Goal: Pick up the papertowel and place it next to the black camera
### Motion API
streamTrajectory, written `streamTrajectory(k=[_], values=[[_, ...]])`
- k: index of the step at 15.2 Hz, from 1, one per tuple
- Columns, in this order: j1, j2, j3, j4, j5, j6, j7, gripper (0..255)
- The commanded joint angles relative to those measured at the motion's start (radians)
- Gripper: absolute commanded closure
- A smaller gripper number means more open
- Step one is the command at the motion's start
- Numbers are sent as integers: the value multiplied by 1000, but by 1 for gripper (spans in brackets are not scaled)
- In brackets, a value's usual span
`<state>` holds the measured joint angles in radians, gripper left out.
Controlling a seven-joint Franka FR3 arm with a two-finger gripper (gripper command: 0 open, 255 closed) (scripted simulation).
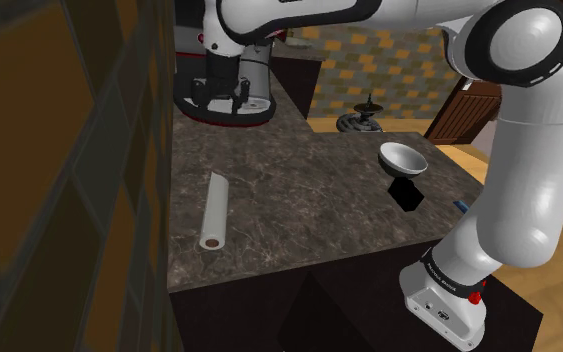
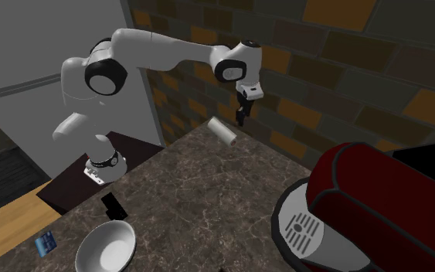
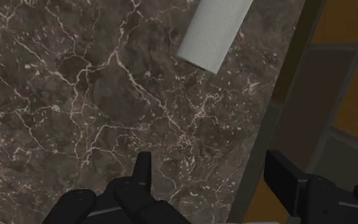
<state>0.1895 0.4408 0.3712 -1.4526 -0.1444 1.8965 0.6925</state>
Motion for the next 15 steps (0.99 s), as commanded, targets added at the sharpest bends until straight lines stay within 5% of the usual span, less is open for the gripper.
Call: streamTrajectory(k=[1, 9, 15], values=[[-9, -59, 6, -132, 20, 97, 41, 0], [23, -197, 25, -550, 56, 478, 258, 0], [108, -193, 13, -736, -13, 738, 506, 0]])
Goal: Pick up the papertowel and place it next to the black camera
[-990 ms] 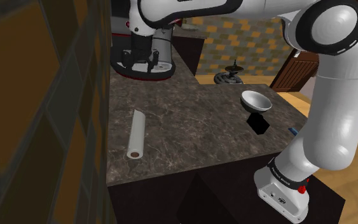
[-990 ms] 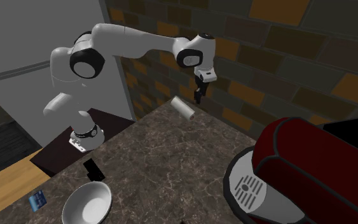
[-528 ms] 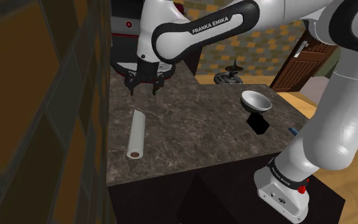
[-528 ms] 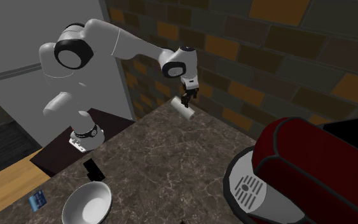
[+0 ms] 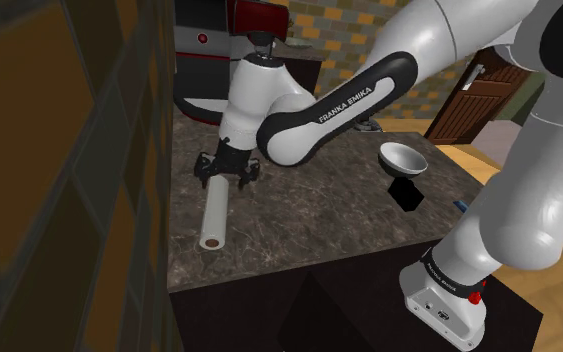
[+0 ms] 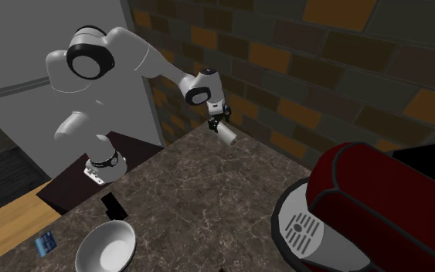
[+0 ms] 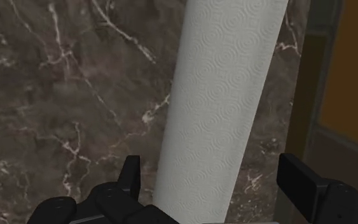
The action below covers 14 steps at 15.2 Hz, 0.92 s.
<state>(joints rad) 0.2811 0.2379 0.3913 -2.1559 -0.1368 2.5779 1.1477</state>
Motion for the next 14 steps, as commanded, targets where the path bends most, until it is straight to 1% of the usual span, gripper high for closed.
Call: streamTrajectory(k=[1, 3, 10, 14], values=[[38, 19, -16, -53, -45, 97, 105, 0], [87, 40, -43, -83, -100, 167, 210, 0], [129, 139, -95, -48, -169, 226, 261, 0], [133, 147, -100, -44, -174, 231, 265, 0]])
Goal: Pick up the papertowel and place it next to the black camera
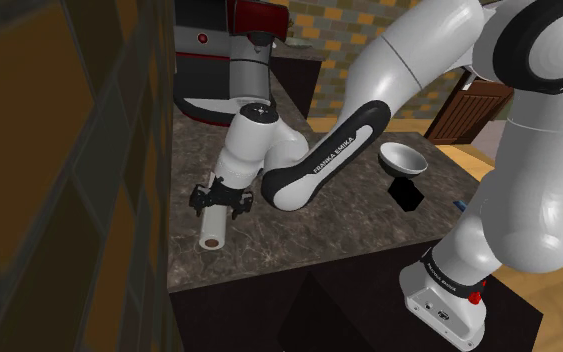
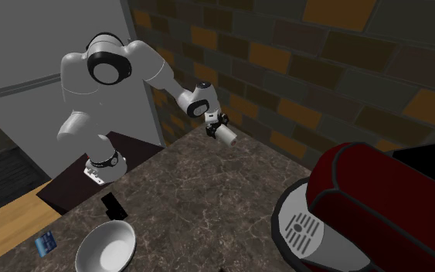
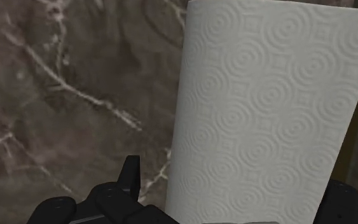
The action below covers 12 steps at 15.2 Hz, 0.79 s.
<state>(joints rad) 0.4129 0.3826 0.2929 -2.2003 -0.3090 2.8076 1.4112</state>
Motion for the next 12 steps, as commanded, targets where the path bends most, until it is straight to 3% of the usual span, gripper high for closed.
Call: streamTrajectory(k=[1, 4, 5, 12], values=[[1, 2, -1, 0, -1, 1, 1, 0], [1, 2, -1, 0, -1, 1, 1, 0], [1, 2, -1, 1, -1, 1, 1, 255], [-4, 4, 1, 8, 3, -6, -6, 255]])
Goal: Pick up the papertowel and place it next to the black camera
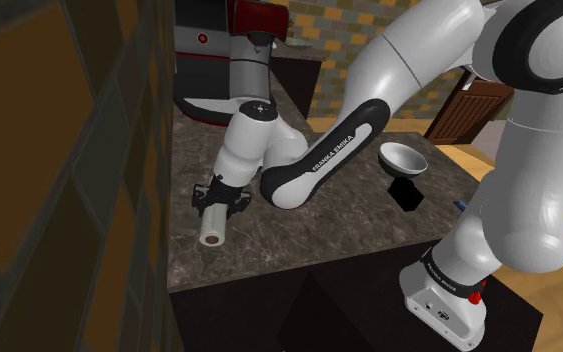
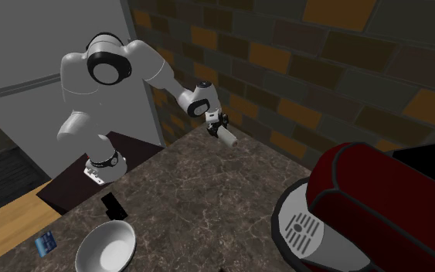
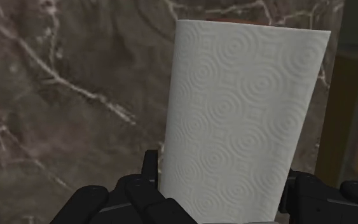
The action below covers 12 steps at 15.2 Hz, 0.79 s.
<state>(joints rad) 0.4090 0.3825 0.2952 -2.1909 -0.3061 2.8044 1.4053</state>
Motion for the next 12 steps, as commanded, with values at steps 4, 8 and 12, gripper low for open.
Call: streamTrajectory(k=[4, 8, 12], values=[[-7, -21, 11, -11, 13, -17, -6, 255], [-28, -65, 39, -12, 49, -59, -34, 255], [-45, -109, 62, -9, 86, -103, -61, 255]])
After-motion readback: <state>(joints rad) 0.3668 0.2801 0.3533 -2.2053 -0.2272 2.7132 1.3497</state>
